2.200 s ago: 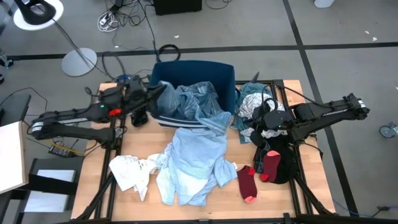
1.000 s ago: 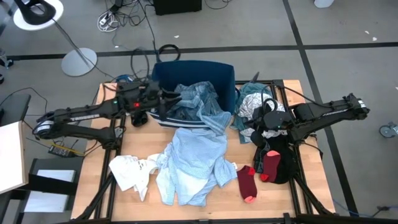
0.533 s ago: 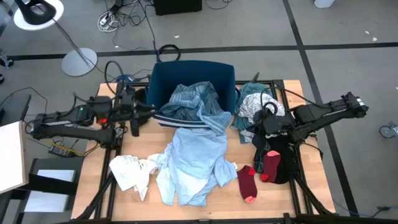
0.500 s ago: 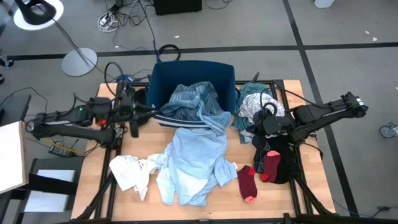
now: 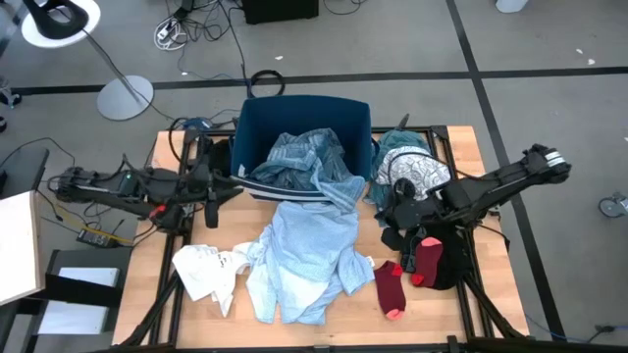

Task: Sort clothes
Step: Put the top black underwear into the bin

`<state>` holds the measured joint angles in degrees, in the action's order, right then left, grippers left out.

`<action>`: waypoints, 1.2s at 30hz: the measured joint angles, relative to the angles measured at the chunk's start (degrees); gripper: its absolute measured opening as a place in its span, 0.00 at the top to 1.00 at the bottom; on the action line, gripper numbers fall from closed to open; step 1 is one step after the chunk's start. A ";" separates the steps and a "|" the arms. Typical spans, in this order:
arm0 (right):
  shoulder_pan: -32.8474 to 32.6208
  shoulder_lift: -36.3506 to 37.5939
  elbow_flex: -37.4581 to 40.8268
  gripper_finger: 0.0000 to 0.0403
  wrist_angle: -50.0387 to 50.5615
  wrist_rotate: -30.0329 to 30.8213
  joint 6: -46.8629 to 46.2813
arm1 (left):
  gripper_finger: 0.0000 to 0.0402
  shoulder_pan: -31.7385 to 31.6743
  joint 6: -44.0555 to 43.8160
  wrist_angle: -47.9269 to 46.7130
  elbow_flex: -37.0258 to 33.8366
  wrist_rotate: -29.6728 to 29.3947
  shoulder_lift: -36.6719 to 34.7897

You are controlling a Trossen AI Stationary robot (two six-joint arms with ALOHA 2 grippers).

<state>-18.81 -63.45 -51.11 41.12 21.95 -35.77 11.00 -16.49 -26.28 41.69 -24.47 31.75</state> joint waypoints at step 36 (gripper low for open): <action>0.26 -4.32 0.00 0.99 -4.24 4.09 0.92 | 0.75 -12.97 -24.58 -28.03 -4.34 -28.26 -12.21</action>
<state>-18.55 -67.77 -51.11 36.88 26.04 -34.85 -1.97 -41.07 -54.31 37.35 -52.72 19.54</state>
